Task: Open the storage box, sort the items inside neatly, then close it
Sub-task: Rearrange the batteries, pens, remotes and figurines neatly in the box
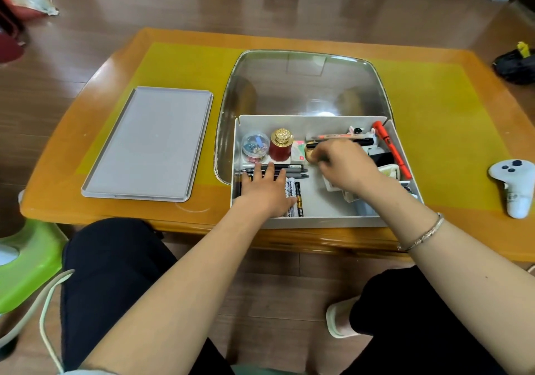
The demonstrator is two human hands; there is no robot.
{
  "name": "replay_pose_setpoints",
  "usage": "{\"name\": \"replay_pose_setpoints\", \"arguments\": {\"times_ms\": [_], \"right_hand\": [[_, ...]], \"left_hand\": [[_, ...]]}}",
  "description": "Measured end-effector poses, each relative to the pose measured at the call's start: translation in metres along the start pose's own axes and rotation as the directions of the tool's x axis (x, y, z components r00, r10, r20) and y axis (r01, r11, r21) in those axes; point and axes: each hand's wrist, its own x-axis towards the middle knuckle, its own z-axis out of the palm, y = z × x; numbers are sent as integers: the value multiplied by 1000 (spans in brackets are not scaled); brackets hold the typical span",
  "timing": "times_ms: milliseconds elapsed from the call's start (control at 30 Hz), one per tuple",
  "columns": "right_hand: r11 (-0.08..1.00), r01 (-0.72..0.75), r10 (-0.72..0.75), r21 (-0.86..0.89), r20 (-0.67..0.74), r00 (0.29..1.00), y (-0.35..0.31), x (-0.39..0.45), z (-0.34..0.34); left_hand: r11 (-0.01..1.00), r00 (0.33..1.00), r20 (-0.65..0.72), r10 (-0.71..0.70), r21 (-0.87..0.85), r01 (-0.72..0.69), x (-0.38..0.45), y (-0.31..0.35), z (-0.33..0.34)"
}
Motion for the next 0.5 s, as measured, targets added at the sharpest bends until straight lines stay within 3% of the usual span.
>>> {"name": "replay_pose_setpoints", "arguments": {"times_ms": [100,200,500], "right_hand": [[993,-107,99,-44,-159,982,19,-2,-16],[981,-189,174,-52,-213,961,38,-1,-25],[987,-65,59,-150,-43,997,24,23,-7]], "left_hand": [[1000,999,41,4,28,-5,1,-1,0],[999,997,69,22,36,-24,2,-1,-2],[996,1000,14,27,83,-28,0,-1,-2]]}}
